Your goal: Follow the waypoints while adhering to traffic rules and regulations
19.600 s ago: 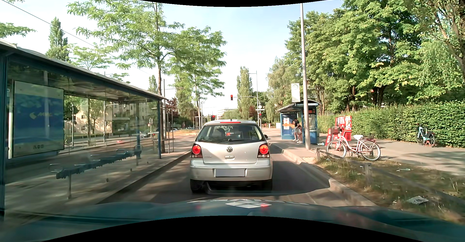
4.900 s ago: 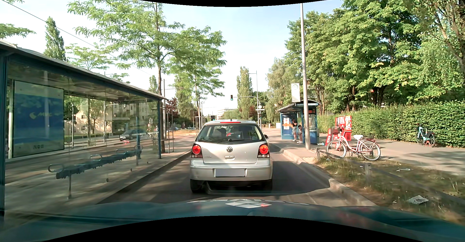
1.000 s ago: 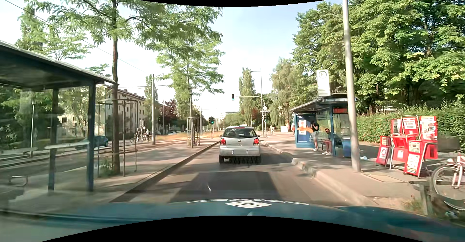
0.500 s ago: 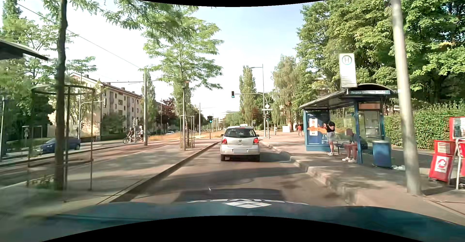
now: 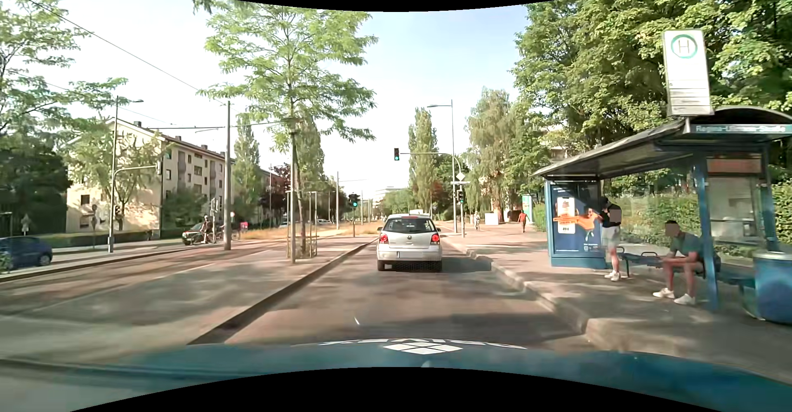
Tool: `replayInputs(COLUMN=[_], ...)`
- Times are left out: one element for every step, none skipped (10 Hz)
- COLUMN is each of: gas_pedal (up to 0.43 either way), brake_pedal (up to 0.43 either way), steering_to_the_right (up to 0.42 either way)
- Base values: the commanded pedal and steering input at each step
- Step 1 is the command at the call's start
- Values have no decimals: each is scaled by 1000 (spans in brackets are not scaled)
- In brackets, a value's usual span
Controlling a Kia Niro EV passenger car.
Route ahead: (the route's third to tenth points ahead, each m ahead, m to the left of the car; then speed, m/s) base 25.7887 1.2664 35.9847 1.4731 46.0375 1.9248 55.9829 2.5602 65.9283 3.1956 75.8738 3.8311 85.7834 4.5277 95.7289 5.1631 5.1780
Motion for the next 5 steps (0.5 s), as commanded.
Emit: replayInputs(gas_pedal=[209, 197, 197, 197, 197], brake_pedal=[0, 0, 0, 0, 0], steering_to_the_right=[-9, -8, -8, -8, -8])
